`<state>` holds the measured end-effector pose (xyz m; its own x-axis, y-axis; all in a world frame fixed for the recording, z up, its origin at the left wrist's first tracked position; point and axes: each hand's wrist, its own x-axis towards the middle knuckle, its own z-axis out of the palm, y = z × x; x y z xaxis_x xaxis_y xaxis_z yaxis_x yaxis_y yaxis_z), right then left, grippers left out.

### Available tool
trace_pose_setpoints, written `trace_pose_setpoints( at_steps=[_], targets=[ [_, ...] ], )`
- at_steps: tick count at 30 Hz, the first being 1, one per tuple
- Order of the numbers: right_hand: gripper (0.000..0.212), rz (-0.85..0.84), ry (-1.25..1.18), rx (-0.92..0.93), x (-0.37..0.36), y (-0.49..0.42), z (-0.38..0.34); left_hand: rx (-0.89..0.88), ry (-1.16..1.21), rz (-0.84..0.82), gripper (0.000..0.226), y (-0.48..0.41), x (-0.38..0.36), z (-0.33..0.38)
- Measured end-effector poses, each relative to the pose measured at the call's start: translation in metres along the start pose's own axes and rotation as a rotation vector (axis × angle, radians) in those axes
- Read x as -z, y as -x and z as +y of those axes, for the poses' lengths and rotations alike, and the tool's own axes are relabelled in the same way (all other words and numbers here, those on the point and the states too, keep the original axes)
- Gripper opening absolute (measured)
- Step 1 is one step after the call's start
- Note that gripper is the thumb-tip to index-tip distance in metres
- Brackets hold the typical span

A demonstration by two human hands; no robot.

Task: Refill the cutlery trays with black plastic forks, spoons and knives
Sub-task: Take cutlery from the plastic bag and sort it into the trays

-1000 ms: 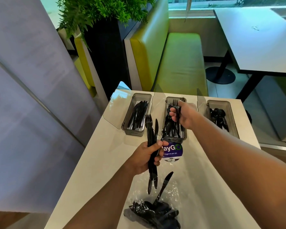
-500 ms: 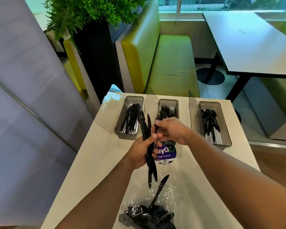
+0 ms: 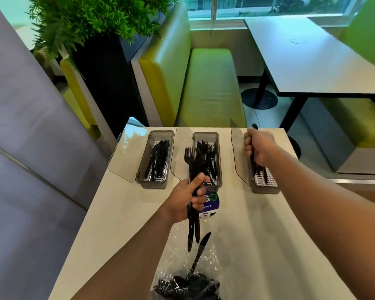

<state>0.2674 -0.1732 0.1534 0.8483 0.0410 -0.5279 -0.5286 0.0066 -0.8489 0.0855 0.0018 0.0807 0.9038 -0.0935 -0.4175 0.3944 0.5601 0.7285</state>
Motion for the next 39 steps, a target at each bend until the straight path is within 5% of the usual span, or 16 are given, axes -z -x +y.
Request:
trace_pose_setpoints(
  at_steps=[7, 15, 20, 28, 39],
  targets=[
    [0.036, 0.194, 0.411, 0.062, 0.038, -0.025, 0.029, 0.002, 0.021, -0.013, 0.023, -0.009, 0.000, -0.001],
    [0.027, -0.222, 0.487, 0.325, -0.011, 0.012, 0.037, -0.051, -0.087, 0.012, 0.031, -0.008, -0.002, 0.002],
    [0.016, -0.099, 0.550, 0.597, -0.046, 0.034, 0.038, -0.080, -0.107, 0.016, 0.032, -0.002, -0.002, 0.009],
    [0.027, -0.622, 0.575, 0.075, -0.061, 0.047, 0.056, -0.087, -0.100, 0.043, 0.029, 0.004, -0.004, 0.011],
    [0.026, -0.450, 0.380, 0.025, -0.066, 0.053, 0.066, -0.060, -0.147, 0.122, 0.038, 0.012, -0.004, 0.007]
  ],
)
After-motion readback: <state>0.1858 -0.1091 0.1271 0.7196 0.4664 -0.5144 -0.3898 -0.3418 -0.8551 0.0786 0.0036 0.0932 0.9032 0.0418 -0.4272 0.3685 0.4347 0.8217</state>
